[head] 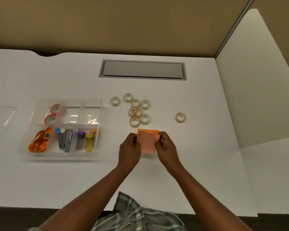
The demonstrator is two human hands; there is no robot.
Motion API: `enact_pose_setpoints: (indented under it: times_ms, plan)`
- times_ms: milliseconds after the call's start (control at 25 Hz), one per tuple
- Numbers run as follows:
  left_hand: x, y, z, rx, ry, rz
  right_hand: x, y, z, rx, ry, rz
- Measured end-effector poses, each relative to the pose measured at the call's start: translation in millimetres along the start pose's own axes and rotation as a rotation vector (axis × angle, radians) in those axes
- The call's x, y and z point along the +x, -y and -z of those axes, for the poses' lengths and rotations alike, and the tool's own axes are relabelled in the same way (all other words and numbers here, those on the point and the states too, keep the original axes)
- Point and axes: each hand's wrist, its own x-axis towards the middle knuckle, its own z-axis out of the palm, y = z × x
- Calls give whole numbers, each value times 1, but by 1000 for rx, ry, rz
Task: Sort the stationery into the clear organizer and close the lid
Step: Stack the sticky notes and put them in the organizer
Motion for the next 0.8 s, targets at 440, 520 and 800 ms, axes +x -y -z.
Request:
enact_pose_setpoints:
  times_ms: [440,520,800]
  plan:
    - [-10,40,-4,68,-6,-23,-3,-31,-38,-341,-31,172]
    - [-7,35,4,21,-15,0,0,-24,-39,-295,-65,128]
    - [12,31,56,-117,-5,74,15,19,-74,100,-61,-164]
